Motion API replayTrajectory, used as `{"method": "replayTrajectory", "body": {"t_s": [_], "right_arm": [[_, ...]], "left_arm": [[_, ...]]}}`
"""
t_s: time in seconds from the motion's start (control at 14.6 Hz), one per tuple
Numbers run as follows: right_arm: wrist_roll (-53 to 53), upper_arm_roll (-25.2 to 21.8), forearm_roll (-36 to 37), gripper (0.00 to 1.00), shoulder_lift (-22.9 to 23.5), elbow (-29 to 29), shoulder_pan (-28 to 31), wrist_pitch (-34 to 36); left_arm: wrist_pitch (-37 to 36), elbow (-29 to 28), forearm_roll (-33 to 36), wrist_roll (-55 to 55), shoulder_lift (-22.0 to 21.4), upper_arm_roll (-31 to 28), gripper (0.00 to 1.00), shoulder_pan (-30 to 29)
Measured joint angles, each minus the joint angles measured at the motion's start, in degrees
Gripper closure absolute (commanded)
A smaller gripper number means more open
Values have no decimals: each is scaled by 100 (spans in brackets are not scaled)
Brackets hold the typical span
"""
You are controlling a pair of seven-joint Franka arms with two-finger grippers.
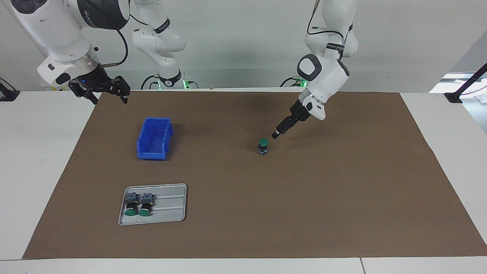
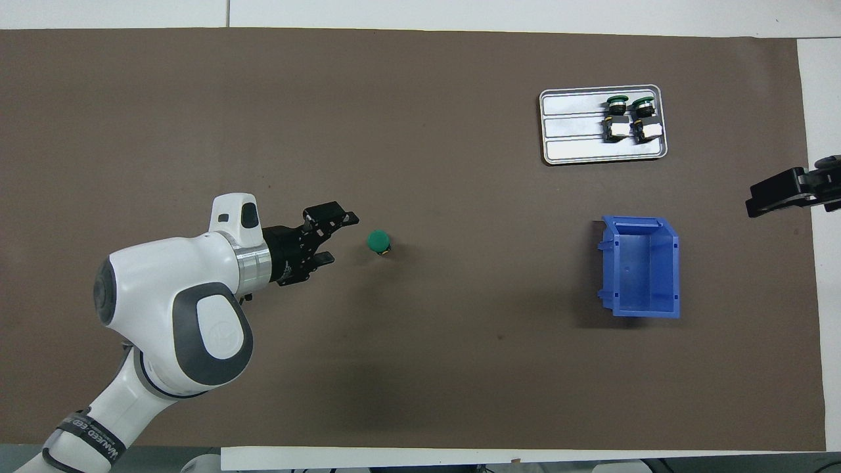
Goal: Place and press button with both arms
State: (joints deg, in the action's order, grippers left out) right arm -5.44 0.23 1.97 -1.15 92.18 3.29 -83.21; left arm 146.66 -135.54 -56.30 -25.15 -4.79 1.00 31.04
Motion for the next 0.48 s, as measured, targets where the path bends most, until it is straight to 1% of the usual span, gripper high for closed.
{"method": "replayTrajectory", "body": {"t_s": [0.14,0.21,0.27,0.41,0.48], "right_arm": [[0,0,0,1,0,0,0,0],[0,0,0,1,0,0,0,0],[0,0,0,1,0,0,0,0],[0,0,0,1,0,0,0,0],[0,0,0,1,0,0,0,0]], "left_arm": [[-514,199,906,-340,-12,-7,0,-237],[-676,309,1340,-635,-11,-5,3,-265],[-898,463,1673,-886,-8,-3,11,-269],[-1222,770,2054,-1170,40,6,42,-269],[-1268,861,2266,-1254,81,20,54,-268]]}}
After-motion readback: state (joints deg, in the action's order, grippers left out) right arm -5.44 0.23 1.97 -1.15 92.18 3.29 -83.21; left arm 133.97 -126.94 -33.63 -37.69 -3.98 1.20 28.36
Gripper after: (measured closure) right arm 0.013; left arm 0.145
